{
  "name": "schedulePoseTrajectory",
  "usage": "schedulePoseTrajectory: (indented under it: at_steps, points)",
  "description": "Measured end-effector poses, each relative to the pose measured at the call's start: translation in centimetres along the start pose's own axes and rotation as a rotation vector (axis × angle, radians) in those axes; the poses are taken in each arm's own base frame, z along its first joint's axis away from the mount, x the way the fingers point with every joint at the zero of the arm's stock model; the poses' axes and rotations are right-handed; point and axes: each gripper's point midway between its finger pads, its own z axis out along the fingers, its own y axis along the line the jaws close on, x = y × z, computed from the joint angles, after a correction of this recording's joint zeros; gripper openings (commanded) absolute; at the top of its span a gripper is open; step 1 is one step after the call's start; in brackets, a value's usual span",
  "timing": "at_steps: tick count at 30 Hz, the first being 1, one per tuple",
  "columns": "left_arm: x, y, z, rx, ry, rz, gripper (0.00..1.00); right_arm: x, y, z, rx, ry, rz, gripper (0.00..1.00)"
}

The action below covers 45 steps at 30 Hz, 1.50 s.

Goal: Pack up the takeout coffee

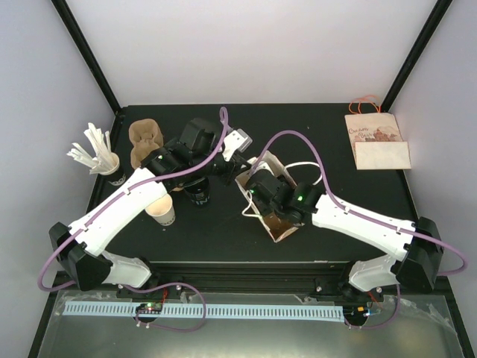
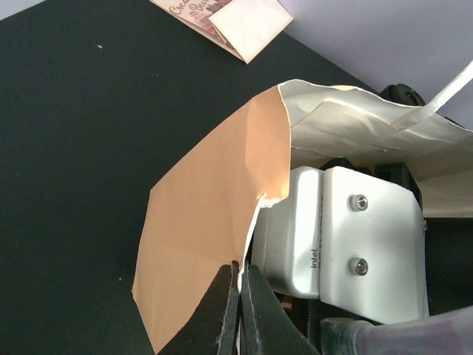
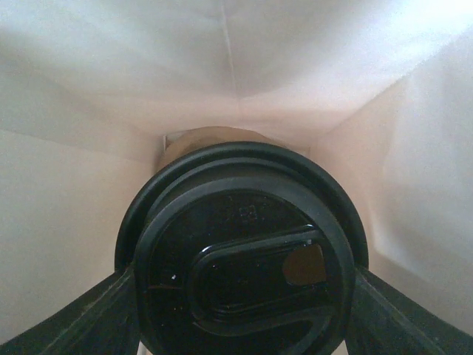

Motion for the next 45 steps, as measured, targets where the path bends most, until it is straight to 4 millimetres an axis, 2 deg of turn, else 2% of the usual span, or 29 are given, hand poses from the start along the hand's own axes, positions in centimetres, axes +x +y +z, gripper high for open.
schedulePoseTrajectory:
  at_steps: [15,25,36,45]
  points:
    - [2.9,0.8,0.2,-0.035,0.102,-0.037,0.02,2.6,2.4,1.5,-0.077,0.163,-0.022,0.25]
    - [4.0,1.5,0.3,-0.075,0.144,-0.053,0.02,3.3,3.6,2.5,-0.113,0.194,-0.033,0.23]
    - [3.1,2.7,1.0,-0.1,0.152,-0.122,0.02,3.3,3.9,3.4,-0.124,0.217,-0.08,0.23]
    - [3.2,3.3,0.8,-0.1,0.153,-0.161,0.02,3.6,3.9,4.8,-0.161,0.266,-0.084,0.24]
